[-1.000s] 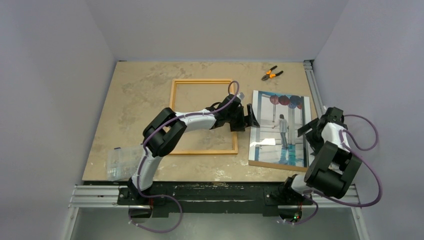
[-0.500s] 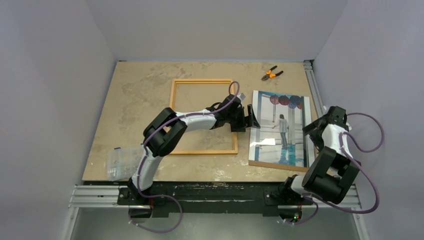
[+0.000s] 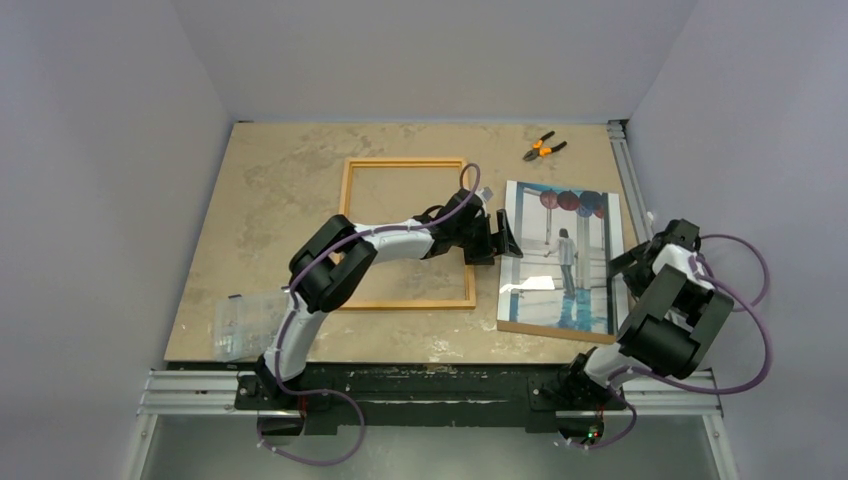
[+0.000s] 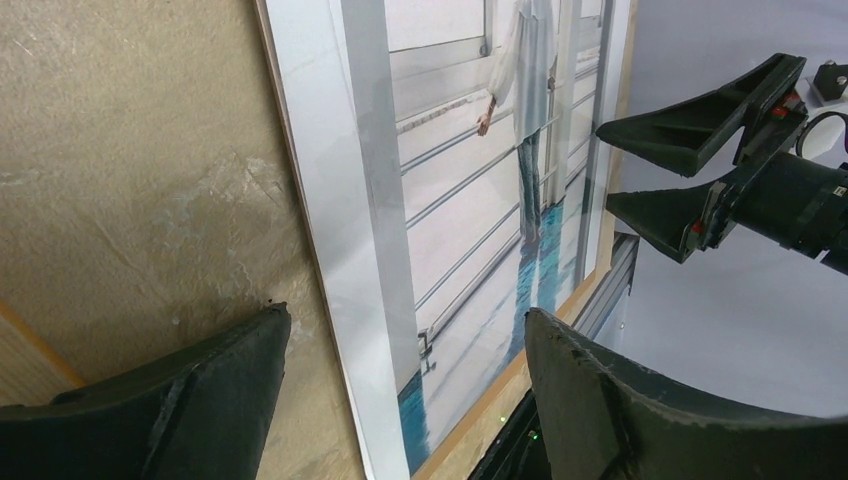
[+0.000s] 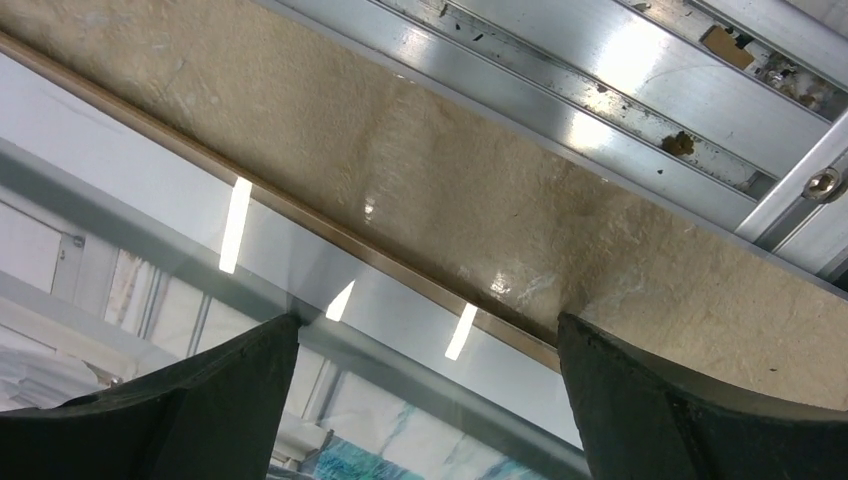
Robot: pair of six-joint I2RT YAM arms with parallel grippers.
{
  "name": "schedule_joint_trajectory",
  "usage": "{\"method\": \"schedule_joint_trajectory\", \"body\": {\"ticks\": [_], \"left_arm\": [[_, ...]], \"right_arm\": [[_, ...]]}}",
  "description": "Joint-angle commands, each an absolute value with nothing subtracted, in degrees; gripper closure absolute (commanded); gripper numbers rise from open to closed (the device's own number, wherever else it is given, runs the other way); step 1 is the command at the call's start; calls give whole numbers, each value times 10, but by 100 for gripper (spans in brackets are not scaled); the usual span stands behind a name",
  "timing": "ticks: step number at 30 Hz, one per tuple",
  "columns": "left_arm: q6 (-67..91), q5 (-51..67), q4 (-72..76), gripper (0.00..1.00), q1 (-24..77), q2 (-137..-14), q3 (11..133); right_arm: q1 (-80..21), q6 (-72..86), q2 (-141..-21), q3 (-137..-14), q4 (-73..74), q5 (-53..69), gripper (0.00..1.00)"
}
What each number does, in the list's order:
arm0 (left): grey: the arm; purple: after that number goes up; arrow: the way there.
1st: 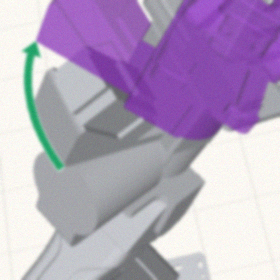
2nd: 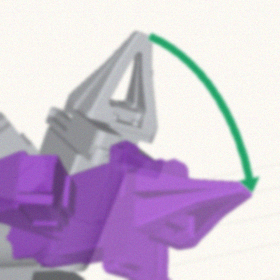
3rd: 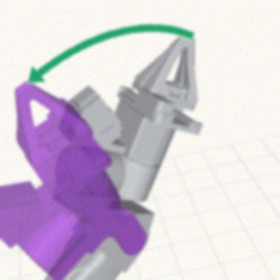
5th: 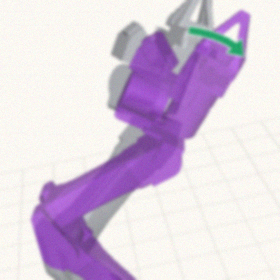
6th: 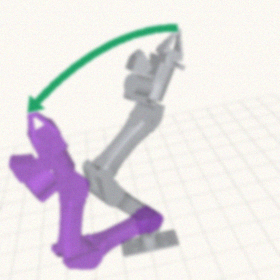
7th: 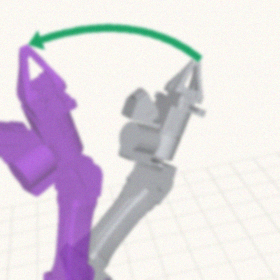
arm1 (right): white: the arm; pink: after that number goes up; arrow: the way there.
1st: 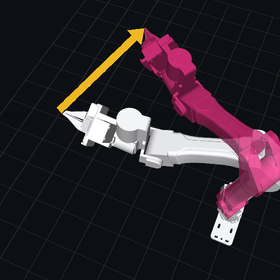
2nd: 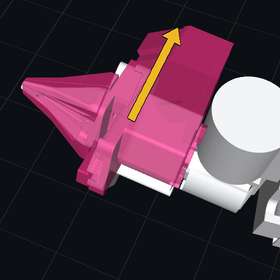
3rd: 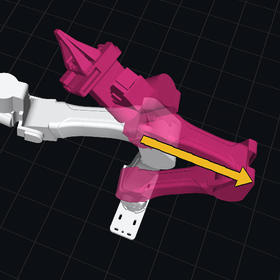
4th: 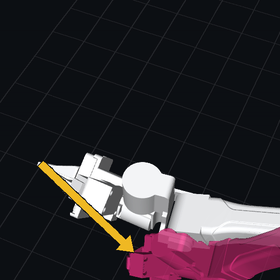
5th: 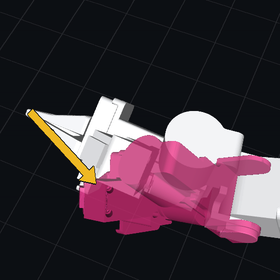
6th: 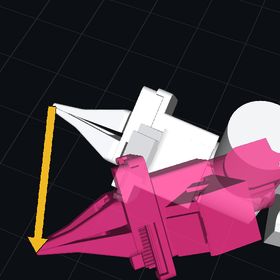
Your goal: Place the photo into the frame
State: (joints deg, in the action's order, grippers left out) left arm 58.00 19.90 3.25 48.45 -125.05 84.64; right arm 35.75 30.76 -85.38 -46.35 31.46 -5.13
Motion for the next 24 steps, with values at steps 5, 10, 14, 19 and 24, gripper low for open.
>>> {"method": "schedule_joint_trajectory", "body": {"ticks": [5, 10, 14, 19, 24], "left_arm": [[594, 219, 69, 18, 485, -1263, 864], [598, 226, 83, 22, 485, -1260, 864], [599, 229, 100, 24, 485, -1254, 859], [598, 230, 114, 26, 485, -1244, 851], [589, 216, 115, 30, 485, -1223, 840]], "right_arm": [[362, 285, -843, -421, 282, 34, 4], [362, 284, -831, -415, 287, 73, 5], [361, 282, -822, -409, 288, 95, 6], [360, 278, -824, -407, 287, 113, 7], [359, 275, -823, -405, 286, 125, 7]]}}
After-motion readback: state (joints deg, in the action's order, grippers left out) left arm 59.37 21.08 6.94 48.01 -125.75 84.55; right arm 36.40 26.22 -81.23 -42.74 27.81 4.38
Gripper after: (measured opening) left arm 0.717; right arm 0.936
